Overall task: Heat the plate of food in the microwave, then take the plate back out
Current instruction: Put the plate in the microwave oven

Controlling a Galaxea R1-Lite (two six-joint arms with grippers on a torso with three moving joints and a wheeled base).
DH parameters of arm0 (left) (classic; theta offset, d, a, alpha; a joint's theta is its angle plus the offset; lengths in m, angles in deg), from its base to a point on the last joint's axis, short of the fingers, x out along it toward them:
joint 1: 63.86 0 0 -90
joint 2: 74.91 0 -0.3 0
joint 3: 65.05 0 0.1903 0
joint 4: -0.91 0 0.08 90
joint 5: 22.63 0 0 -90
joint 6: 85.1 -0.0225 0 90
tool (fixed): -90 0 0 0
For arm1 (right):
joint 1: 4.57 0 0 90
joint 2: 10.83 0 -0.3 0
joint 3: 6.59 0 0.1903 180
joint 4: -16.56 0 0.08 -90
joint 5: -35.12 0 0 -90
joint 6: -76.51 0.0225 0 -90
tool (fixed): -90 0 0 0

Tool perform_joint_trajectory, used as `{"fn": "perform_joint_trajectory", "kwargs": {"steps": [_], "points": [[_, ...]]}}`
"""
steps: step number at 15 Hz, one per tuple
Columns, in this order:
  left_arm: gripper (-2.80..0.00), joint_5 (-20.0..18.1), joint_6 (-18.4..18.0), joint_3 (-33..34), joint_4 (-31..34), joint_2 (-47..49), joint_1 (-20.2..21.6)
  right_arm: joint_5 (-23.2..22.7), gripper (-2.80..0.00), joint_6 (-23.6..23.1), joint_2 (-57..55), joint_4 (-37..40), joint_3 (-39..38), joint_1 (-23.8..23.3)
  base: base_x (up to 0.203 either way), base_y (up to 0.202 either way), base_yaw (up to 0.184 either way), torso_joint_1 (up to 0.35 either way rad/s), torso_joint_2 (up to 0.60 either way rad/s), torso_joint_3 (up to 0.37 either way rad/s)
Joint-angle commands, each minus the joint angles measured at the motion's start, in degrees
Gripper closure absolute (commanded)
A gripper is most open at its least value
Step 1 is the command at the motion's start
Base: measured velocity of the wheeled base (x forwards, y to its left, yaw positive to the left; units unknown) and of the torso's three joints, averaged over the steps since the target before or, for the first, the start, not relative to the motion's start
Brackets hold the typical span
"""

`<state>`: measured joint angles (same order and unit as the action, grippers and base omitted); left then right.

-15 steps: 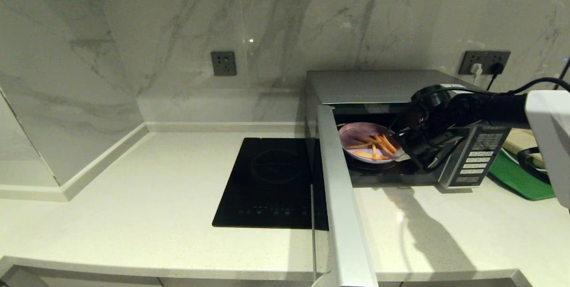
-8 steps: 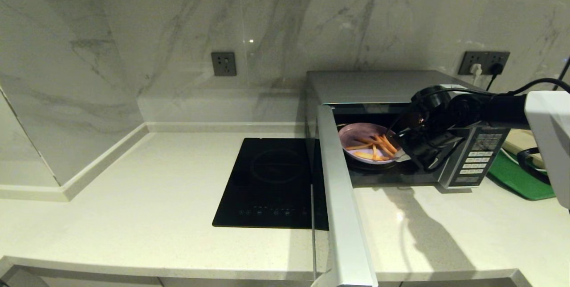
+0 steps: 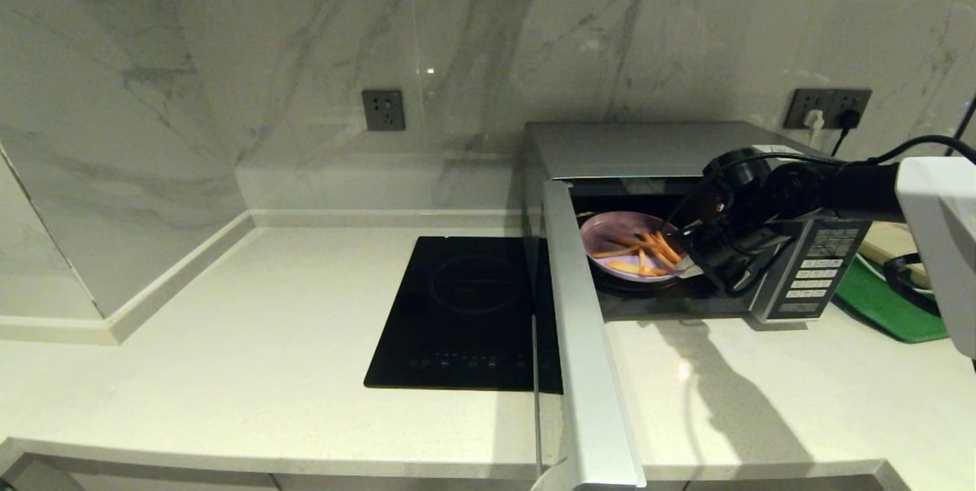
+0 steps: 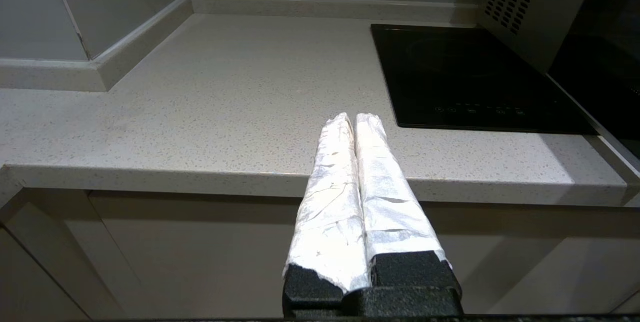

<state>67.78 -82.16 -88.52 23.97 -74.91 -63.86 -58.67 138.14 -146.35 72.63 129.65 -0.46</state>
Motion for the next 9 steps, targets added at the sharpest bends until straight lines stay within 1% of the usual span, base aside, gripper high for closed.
{"fn": "perform_joint_trajectory", "kwargs": {"steps": [1,9], "points": [[0.00,0.0,0.1,0.0,0.0,0.0,0.0,-0.1,0.00,0.3,-0.4,0.3,0.0,0.0,0.000,0.000,0.000,0.000,0.00,0.000],[0.00,0.0,0.1,0.0,0.0,0.0,0.0,0.1,0.00,1.0,-0.7,0.3,-0.5,-0.1,0.000,0.000,0.000,0.000,0.00,0.000]]}}
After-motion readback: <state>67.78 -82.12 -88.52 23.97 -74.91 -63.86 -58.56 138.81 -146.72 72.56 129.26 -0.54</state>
